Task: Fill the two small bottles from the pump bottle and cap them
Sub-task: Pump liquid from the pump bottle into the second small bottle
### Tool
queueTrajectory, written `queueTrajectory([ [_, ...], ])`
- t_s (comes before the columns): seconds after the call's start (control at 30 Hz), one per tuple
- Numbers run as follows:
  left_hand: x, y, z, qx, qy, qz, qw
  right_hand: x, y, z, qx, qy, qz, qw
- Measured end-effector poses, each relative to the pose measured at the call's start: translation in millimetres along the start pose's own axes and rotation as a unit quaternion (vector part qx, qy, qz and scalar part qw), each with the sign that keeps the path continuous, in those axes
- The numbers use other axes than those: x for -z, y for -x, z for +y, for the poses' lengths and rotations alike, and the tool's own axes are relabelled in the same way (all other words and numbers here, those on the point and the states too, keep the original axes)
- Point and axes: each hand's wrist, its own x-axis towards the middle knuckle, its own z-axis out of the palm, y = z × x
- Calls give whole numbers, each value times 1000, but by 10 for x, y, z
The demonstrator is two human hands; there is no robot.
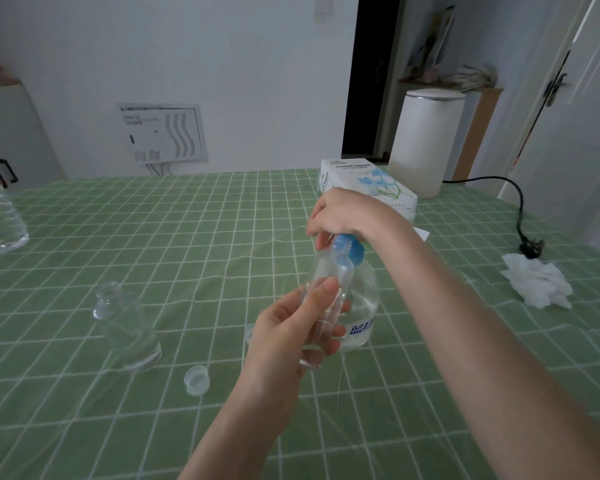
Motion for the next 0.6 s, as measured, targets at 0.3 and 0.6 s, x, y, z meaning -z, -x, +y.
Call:
queueTrajectory([
  [0.3, -2, -7, -14, 7, -5, 6, 1000, -13, -9, 36, 1, -5, 31, 1000],
  [0.6, 15, -11, 1, -3, -6, 2, 1000, 56, -26, -17, 8, 5, 35, 999],
])
